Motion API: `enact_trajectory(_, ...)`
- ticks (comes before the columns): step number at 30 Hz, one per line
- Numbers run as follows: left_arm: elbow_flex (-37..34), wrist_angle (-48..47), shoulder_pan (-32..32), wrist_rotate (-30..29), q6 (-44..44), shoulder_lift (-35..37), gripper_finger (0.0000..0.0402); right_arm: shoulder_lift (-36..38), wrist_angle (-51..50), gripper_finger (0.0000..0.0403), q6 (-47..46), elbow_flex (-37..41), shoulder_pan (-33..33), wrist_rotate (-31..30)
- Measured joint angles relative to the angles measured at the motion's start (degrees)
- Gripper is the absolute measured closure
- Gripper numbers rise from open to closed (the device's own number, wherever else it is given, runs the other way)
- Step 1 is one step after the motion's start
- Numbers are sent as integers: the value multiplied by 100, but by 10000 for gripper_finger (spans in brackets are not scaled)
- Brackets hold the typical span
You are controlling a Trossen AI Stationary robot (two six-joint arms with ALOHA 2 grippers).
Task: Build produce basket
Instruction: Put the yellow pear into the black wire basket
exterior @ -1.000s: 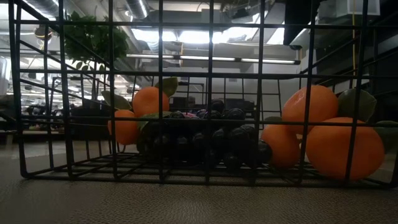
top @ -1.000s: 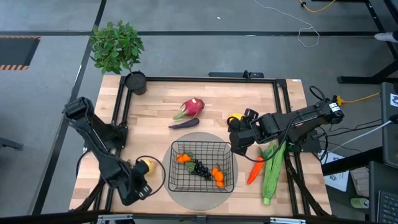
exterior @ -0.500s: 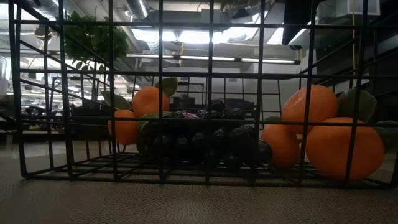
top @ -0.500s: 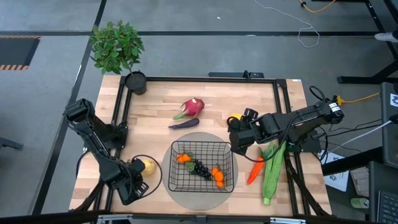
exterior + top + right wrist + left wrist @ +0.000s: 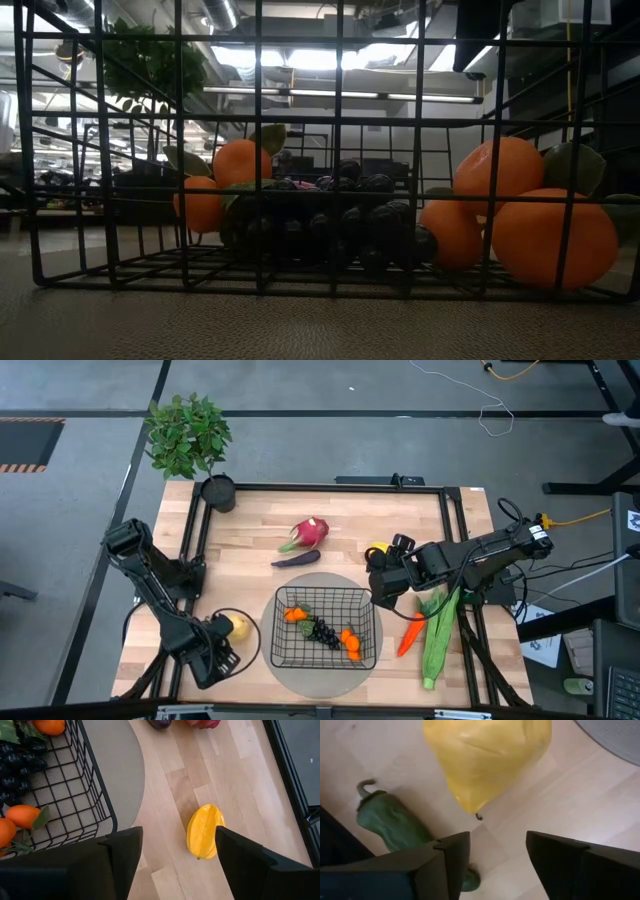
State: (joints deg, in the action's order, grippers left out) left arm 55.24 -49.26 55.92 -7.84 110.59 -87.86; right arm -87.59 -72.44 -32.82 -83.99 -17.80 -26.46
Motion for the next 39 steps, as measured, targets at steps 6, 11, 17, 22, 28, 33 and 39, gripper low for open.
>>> enact_trajectory(6, 0, -447, 0, -96, -11, 0, 186, 0, 2, 166, 1, 0, 0, -2)
enact_trajectory(11, 0, -571, -2, -227, -24, -166, 176, 0, 3, 166, 2, 0, 0, -2)
enact_trajectory(17, 0, -537, -61, -277, -566, -646, 175, 0, 8, 166, 3, 0, 0, -3)
enact_trajectory(22, 0, -538, -279, -748, -820, -912, 175, 0, 76, 166, 4, 0, 0, -2)
enact_trajectory(28, 0, -537, -486, -760, -1073, -1116, 175, 0, 80, 166, 7, 0, 0, -4)
enact_trajectory(33, 22, -426, -524, -756, -1077, -1270, 188, 0, 83, 166, 17, 0, 0, -2)
enact_trajectory(39, 15, -440, -525, -729, -920, -1263, 260, 0, 83, 166, 26, 0, 0, -2)
